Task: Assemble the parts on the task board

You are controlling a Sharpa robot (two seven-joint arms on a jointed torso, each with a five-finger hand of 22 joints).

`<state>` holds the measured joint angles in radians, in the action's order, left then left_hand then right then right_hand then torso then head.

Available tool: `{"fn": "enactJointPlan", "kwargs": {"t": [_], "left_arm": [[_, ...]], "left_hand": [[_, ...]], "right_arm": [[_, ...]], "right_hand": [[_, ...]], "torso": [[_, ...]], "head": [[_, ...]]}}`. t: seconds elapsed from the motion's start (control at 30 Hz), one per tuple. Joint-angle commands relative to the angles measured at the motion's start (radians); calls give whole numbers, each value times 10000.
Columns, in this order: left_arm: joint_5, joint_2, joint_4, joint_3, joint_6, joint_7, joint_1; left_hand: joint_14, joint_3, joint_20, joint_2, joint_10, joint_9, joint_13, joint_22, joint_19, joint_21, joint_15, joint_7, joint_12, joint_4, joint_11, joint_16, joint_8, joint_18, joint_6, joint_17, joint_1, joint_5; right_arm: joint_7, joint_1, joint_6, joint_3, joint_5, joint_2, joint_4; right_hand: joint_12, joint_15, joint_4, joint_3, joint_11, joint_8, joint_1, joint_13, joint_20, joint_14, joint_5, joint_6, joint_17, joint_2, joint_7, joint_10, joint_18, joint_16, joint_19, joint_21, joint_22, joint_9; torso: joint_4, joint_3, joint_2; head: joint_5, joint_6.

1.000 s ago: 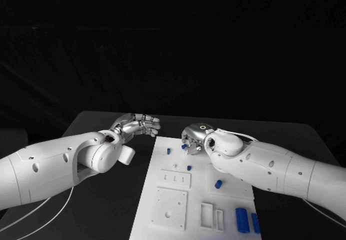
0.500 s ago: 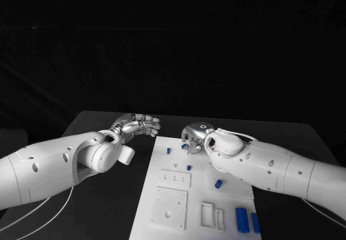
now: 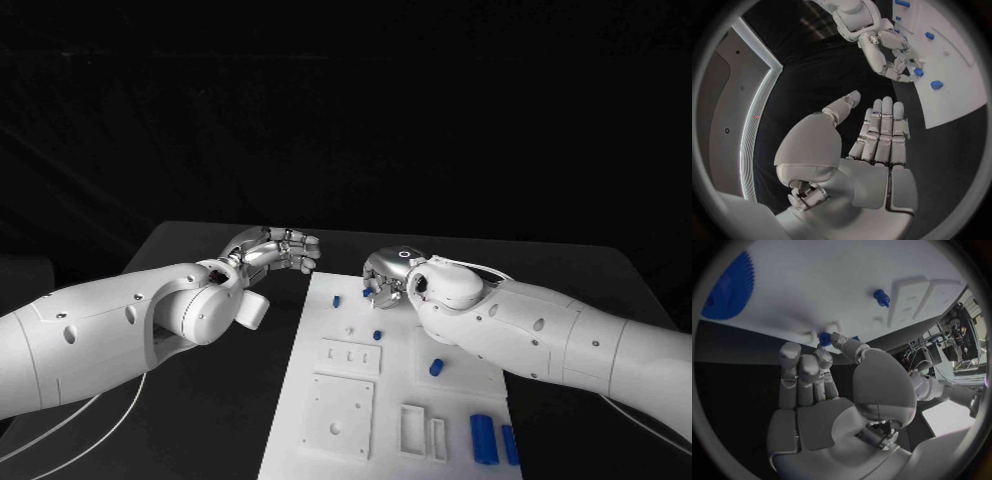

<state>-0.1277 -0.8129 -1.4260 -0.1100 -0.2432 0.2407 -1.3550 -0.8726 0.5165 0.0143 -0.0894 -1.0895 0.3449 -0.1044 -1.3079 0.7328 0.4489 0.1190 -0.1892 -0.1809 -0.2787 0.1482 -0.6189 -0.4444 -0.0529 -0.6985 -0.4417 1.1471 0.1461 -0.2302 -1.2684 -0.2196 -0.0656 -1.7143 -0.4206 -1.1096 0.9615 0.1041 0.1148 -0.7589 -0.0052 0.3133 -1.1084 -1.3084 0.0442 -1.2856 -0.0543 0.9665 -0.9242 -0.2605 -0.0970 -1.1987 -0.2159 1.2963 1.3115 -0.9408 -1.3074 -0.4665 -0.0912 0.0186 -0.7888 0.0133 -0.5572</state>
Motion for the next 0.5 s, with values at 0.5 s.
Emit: {"fn": "enactJointPlan", "kwargs": {"t": [0.5], "left_arm": [[9,32,-2,10,200,-25,-18]], "left_hand": [[69,35,5,-12,82,-10,-15,-196,-97,64,-33,-194,63,2,-7,-59,57,-64,77,18,-96,-17]], "right_arm": [[-159,-28,509,-3,-258,130,202]], "right_hand": [[75,36,11,99,28,74,46,-72,61,6,54,187,-51,69,-125,102,-459,-22,-20,-87,-213,-39]], "torso": [[3,6,0]], "head": [[-6,-11]]}}
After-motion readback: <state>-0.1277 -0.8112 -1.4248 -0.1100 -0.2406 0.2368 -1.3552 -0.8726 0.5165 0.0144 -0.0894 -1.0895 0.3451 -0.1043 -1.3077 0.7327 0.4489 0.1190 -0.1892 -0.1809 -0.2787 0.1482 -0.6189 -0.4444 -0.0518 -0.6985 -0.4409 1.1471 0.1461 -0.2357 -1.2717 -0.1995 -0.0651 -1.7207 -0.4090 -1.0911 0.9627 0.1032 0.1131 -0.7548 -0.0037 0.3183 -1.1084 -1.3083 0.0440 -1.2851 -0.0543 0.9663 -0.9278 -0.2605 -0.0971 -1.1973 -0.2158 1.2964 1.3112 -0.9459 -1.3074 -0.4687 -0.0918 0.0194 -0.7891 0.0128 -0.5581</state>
